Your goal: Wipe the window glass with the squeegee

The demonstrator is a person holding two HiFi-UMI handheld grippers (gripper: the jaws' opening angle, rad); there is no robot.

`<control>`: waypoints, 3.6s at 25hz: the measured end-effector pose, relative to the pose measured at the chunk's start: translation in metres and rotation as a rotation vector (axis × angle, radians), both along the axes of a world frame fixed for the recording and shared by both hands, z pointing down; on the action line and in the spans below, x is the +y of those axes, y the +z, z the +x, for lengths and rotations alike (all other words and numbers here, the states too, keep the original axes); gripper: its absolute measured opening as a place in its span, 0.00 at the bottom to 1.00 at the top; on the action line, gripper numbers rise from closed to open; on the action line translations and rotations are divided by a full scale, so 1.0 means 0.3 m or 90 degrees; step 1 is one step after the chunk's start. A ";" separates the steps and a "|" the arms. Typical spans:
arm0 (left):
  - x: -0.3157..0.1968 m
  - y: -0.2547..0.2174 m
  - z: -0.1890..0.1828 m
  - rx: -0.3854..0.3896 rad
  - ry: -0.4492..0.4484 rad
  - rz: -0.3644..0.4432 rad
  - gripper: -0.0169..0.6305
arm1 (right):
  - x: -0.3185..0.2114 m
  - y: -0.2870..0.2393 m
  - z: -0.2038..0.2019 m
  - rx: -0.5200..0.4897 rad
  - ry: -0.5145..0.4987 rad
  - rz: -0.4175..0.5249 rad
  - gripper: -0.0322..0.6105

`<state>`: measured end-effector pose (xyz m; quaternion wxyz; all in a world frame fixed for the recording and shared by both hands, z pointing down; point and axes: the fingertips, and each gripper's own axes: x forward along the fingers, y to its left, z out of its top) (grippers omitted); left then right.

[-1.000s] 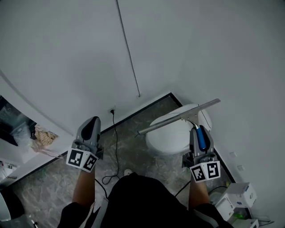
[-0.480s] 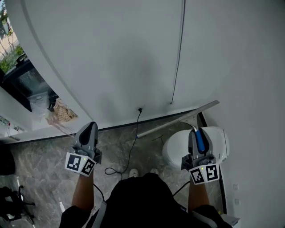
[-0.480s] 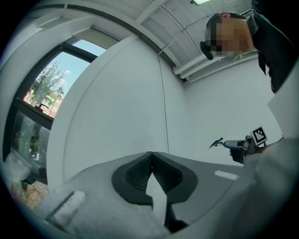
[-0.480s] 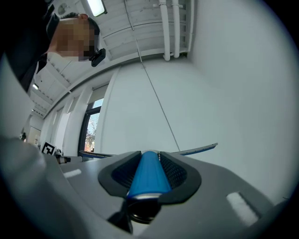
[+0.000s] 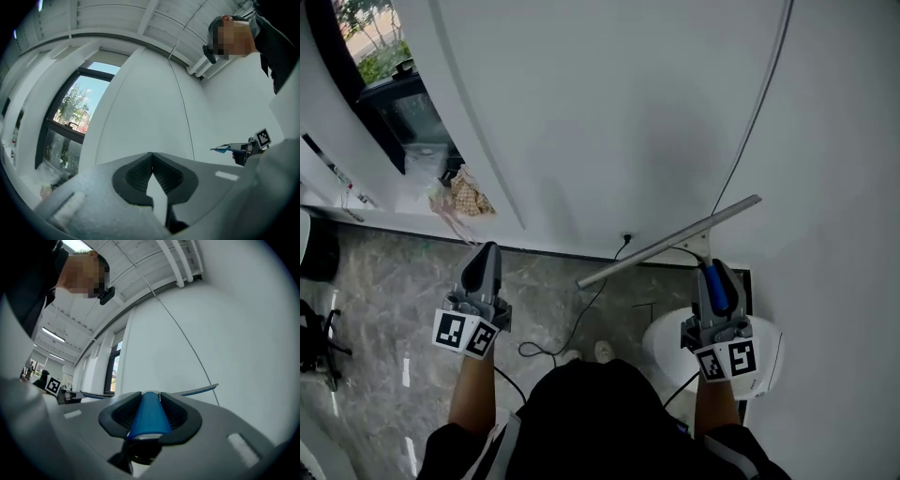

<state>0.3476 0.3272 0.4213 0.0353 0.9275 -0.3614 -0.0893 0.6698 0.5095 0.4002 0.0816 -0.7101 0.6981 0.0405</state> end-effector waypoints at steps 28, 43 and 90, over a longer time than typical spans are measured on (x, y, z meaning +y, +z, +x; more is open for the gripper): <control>0.352 -0.003 -0.418 -0.066 -0.376 0.011 0.03 | -0.343 0.076 -0.403 -0.005 -0.441 0.022 0.26; 0.374 -0.023 -0.920 -0.043 -0.526 0.022 0.03 | -0.558 0.018 -0.877 0.020 -0.553 0.048 0.26; 0.200 0.036 -2.164 -0.047 -0.751 0.000 0.03 | -1.214 0.033 -2.400 -0.004 -0.768 0.018 0.26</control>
